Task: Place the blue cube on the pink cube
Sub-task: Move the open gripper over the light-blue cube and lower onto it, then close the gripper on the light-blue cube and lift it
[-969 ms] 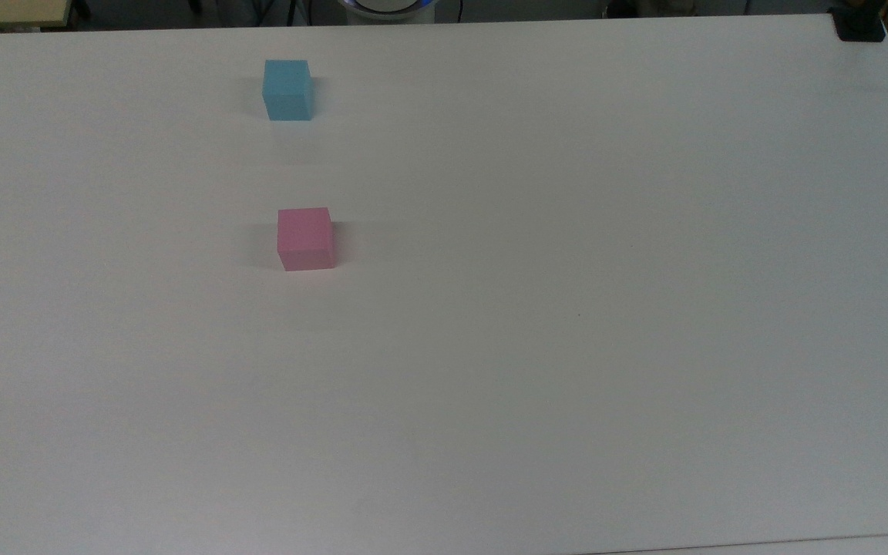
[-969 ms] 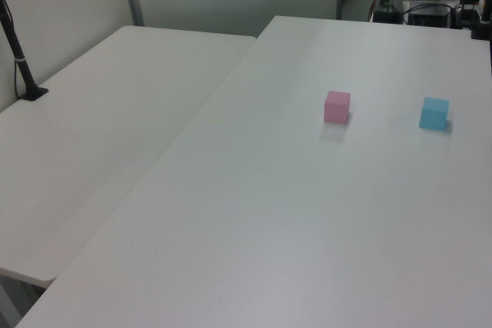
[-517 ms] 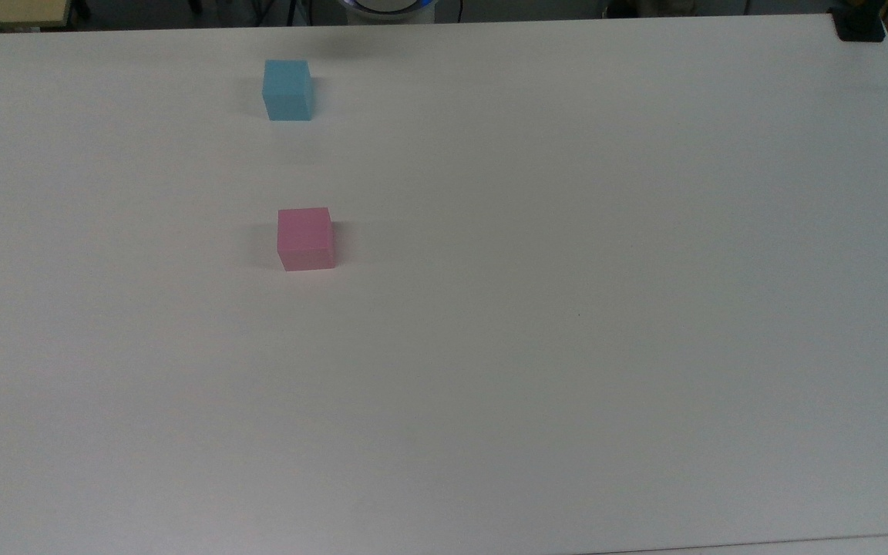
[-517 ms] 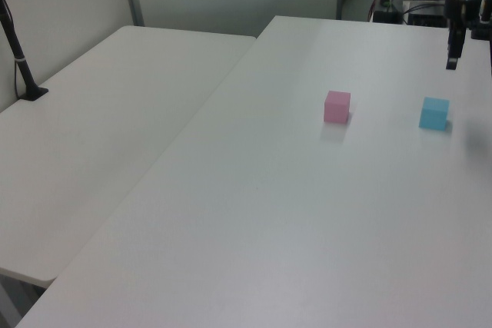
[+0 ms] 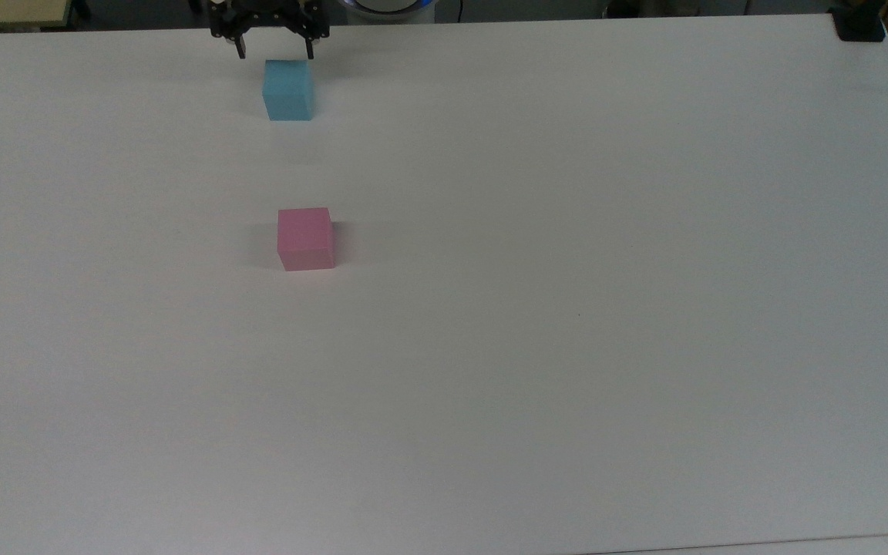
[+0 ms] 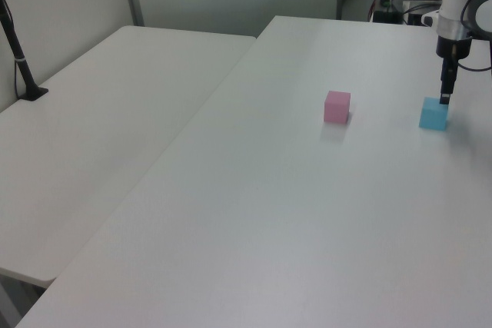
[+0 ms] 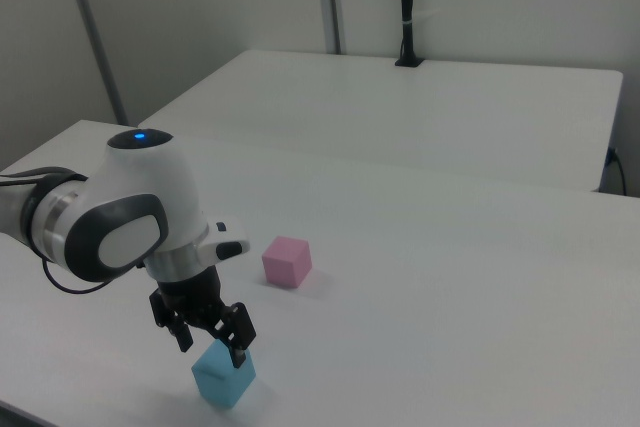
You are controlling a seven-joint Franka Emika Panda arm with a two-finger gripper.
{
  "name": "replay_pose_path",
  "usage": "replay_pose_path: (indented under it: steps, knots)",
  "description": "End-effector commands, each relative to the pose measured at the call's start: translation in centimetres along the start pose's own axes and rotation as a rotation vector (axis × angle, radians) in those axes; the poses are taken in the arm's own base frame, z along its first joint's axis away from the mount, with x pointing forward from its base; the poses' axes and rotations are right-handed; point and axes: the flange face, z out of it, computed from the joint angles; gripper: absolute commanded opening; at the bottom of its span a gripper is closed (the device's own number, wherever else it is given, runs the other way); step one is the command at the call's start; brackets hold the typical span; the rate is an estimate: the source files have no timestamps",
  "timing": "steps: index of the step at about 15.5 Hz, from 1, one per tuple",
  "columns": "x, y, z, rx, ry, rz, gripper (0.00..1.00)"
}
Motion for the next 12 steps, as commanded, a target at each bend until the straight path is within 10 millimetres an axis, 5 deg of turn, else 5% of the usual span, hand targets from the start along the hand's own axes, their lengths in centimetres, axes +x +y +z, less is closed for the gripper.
replay_pose_path:
  steps: [1, 5, 9, 10, 11, 12]
  knots:
    - [0.9, -0.1, 2.2, -0.01, 0.002, -0.02, 1.0]
    - [1.7, -1.1, 4.9, -0.012, -0.009, -0.041, 1.0]
    - [1.8, -1.2, 5.4, -0.013, -0.001, -0.029, 0.96]
    - [1.5, -1.4, 5.9, -0.01, -0.008, -0.03, 0.87]
    - [1.4, -1.5, 6.0, -0.013, -0.003, -0.035, 0.63]
    - [1.5, -1.5, 6.0, -0.014, 0.0, -0.035, 0.49]
